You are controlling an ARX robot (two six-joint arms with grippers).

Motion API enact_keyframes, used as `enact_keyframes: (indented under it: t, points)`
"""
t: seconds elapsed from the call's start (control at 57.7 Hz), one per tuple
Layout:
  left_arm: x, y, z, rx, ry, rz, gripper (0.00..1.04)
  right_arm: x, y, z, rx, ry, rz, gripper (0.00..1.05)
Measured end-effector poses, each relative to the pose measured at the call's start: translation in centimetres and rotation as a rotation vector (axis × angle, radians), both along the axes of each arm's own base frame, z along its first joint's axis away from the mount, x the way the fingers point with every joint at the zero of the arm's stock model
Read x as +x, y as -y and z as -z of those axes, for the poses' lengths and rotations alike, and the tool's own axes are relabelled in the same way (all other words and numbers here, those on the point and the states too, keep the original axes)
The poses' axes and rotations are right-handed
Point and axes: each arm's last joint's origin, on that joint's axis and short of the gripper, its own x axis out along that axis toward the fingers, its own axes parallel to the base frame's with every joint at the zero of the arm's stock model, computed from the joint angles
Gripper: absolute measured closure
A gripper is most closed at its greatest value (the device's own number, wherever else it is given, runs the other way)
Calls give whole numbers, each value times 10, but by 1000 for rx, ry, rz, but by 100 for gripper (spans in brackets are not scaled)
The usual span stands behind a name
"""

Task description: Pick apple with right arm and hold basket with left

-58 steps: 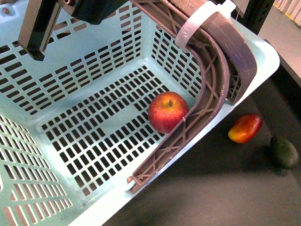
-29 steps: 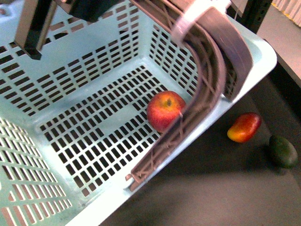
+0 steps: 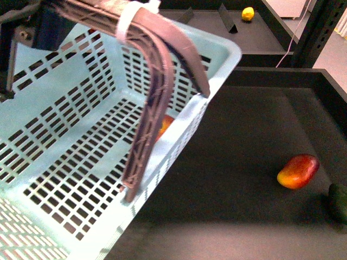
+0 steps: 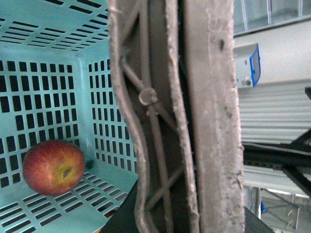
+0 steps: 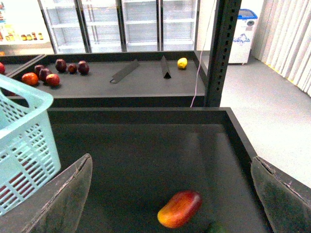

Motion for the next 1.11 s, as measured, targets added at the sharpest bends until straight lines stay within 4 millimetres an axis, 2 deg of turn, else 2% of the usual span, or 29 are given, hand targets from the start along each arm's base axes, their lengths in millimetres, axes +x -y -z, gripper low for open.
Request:
enact_keyframes:
  t: [0.121,0.208,0.294,0.589,0.849,1.109]
  points:
    - [13,-24,8,-42,-14,-104,90,0,0,0,0,0,0,9]
    - [23,-41,23,-53,-58,-186,90,0,0,0,0,0,0,9]
    - [30,-49,38,-54,-107,-241,90,0,0,0,0,0,0,9]
    - [46,-60,73,-48,-219,-327,90,0,0,0,0,0,0,9]
    - [48,-69,86,-52,-254,-402,90,0,0,0,0,0,0,9]
    - [46,-68,94,-28,-302,-421,90,0,0,0,0,0,0,9]
